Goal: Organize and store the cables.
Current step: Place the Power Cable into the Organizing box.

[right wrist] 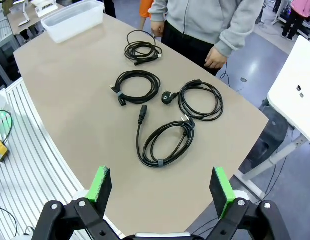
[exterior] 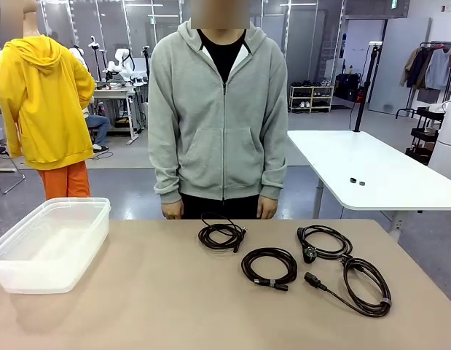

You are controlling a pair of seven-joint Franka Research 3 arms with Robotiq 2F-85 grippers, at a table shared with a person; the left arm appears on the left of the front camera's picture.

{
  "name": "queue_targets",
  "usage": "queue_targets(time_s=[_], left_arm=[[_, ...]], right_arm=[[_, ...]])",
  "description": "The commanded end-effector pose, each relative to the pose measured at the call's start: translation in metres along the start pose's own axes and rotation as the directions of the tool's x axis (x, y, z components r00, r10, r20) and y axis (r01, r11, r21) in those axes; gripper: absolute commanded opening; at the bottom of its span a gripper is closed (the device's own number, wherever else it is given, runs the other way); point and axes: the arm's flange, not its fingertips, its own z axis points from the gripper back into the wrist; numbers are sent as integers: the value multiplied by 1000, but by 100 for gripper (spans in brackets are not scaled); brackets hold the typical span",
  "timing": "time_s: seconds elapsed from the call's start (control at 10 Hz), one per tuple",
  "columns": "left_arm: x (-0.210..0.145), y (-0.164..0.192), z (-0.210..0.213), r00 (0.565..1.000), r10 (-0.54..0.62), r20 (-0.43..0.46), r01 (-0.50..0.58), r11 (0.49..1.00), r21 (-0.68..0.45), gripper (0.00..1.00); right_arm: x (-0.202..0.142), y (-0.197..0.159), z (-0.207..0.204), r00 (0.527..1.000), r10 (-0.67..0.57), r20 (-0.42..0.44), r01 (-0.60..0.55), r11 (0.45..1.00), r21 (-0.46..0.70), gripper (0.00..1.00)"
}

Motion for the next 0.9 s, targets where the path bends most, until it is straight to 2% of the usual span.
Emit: queue_targets(time_s=[0.0, 0.8], left_arm=[[2, 0, 0, 1000, -7, -3, 7, 1000, -5, 100], [2, 0, 0, 1000, -7, -3, 7, 1000, -5, 100]], right_arm=[[0, 1, 0, 1000, 15, 3, -15, 1000, 4, 100], [0, 1, 0, 1000, 15, 3, -15, 1000, 4, 100]])
